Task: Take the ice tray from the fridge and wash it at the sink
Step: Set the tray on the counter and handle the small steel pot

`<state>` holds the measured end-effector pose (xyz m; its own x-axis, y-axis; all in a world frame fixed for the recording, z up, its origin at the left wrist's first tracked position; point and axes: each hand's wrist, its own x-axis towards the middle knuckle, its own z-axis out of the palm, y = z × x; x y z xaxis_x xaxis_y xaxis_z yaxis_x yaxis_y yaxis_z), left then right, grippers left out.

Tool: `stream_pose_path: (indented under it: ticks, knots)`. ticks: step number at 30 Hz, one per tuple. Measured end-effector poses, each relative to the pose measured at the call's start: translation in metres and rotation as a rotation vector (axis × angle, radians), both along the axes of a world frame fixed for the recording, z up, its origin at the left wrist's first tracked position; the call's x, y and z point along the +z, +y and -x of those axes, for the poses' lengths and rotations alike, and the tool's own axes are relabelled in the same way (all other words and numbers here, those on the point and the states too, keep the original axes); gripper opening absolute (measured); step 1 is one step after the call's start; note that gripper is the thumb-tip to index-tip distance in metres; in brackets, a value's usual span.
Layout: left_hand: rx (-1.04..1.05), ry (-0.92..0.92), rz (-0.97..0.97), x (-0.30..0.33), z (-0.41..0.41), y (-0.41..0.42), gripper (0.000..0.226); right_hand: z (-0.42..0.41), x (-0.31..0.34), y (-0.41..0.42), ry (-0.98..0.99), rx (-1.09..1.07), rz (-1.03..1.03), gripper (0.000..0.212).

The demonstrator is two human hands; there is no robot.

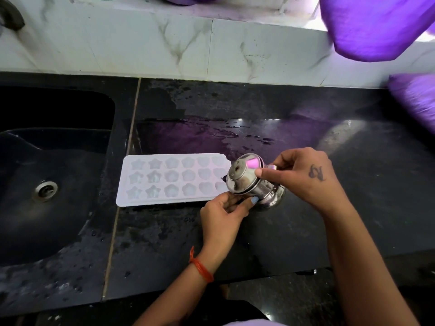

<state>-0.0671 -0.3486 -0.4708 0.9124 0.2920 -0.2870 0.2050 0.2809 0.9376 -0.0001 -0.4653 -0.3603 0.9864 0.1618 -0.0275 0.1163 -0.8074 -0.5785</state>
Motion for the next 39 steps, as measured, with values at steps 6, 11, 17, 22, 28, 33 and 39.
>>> stream_pose_path:
  ticks: [6, 11, 17, 22, 28, 33, 39]
  knots:
    - [-0.015, 0.012, 0.125, -0.003, -0.002, -0.009, 0.026, 0.0, 0.0, -0.003, -0.037, 0.023, 0.077, 0.035]
    - [-0.015, 0.01, 0.182, -0.005, -0.004, -0.013, 0.026, 0.001, 0.0, -0.003, -0.057, 0.046, 0.099, 0.035]
    - [-0.013, 0.01, 0.236, -0.005, -0.004, -0.016, 0.021, -0.001, 0.001, -0.002, -0.079, 0.058, 0.185, 0.037]
    - [-0.012, 0.01, 0.271, -0.006, -0.004, -0.017, 0.019, -0.001, 0.0, 0.0, -0.088, 0.069, 0.196, 0.035]
    - [0.005, 0.011, 0.275, -0.006, -0.005, -0.02, 0.02, -0.003, 0.001, 0.0, -0.087, 0.074, 0.194, 0.036]
    - [0.022, 0.009, 0.239, -0.006, -0.006, -0.022, 0.018, -0.006, -0.001, -0.005, -0.082, 0.092, 0.162, 0.035]
    - [0.079, 0.014, 0.06, -0.004, -0.008, -0.026, 0.019, -0.015, -0.004, -0.016, -0.03, 0.101, 0.041, 0.033]
